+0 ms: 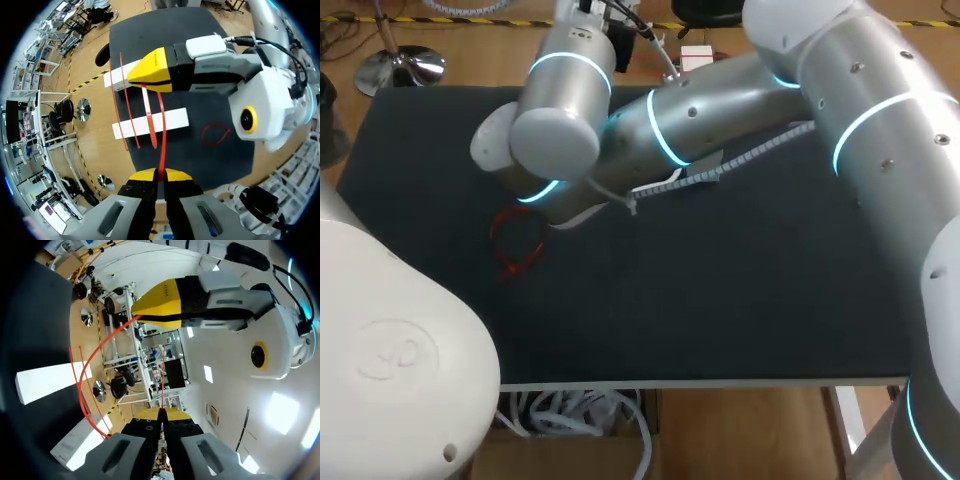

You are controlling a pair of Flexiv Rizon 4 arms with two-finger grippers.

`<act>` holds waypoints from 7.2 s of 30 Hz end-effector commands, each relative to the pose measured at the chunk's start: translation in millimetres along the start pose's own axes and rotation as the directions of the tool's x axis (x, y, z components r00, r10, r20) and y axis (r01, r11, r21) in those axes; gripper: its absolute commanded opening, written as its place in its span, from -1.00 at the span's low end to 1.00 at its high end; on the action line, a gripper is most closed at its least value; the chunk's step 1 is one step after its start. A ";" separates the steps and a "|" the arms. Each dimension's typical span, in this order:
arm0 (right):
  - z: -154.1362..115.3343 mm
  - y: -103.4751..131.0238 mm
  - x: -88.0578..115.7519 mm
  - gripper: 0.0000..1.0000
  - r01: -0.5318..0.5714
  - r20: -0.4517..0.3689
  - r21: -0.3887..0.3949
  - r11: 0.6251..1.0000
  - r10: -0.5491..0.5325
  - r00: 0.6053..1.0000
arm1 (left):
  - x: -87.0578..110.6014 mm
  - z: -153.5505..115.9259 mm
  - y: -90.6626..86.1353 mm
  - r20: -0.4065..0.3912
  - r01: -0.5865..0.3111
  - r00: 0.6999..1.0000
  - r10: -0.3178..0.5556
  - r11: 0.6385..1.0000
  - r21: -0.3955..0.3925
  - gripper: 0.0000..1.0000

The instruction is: Grab the tape and strap the tape.

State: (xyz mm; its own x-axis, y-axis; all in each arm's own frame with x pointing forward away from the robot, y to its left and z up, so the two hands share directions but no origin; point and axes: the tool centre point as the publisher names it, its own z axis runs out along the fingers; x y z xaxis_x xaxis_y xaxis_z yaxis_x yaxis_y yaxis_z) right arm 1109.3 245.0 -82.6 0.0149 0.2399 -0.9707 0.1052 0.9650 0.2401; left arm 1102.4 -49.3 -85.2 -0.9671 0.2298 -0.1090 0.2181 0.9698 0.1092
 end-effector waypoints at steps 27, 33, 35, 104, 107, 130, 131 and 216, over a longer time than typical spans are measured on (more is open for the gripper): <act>4.6 29.3 6.8 -1.00 0.041 0.014 0.020 0.999 -0.041 0.999 | -0.5 -1.2 -0.7 -0.003 0.001 1.000 -0.001 1.000 -0.004 -1.00; 2.7 35.1 11.1 -1.00 0.045 0.003 0.006 0.999 -0.045 0.999 | -0.5 -1.2 -0.7 -0.003 0.001 1.000 -0.001 1.000 -0.004 -1.00; 1.6 35.4 11.7 -1.00 0.046 -0.001 0.002 0.999 -0.046 0.999 | -0.5 -1.2 -0.7 -0.003 0.001 1.000 -0.001 1.000 -0.004 -1.00; -5.5 62.5 16.3 -1.00 0.055 -0.031 -0.072 0.996 -0.057 0.998 | -0.5 -1.2 -0.7 -0.003 0.001 1.000 -0.001 1.000 -0.004 -1.00; -4.9 65.0 16.2 -1.00 0.056 -0.033 -0.079 0.995 -0.058 0.998 | -0.5 -1.2 -0.7 -0.003 0.001 1.000 -0.001 1.000 -0.004 -1.00; -6.5 75.0 18.0 -1.00 0.052 -0.054 -0.122 0.991 -0.059 0.997 | -0.5 -1.2 -0.7 -0.003 0.001 1.000 -0.001 1.000 -0.004 -1.00; -6.5 75.3 17.6 -1.00 0.052 -0.054 -0.124 0.991 -0.059 0.997 | -0.5 -1.2 -0.7 -0.003 0.001 1.000 -0.001 1.000 -0.004 -1.00; -23.5 76.3 11.1 -0.73 0.021 -0.087 -0.284 0.959 -0.047 0.995 | -0.5 -1.2 -0.7 -0.003 0.001 1.000 -0.001 1.000 -0.004 -1.00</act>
State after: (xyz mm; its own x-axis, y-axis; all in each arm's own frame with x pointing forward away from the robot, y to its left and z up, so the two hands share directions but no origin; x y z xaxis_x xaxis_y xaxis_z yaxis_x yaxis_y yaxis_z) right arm 1099.2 329.7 -79.0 -0.0632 0.2070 -0.9763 -0.1710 0.9615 0.2150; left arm 1102.4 -49.3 -85.3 -0.9672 0.2296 -0.1091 0.2179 0.9698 0.1093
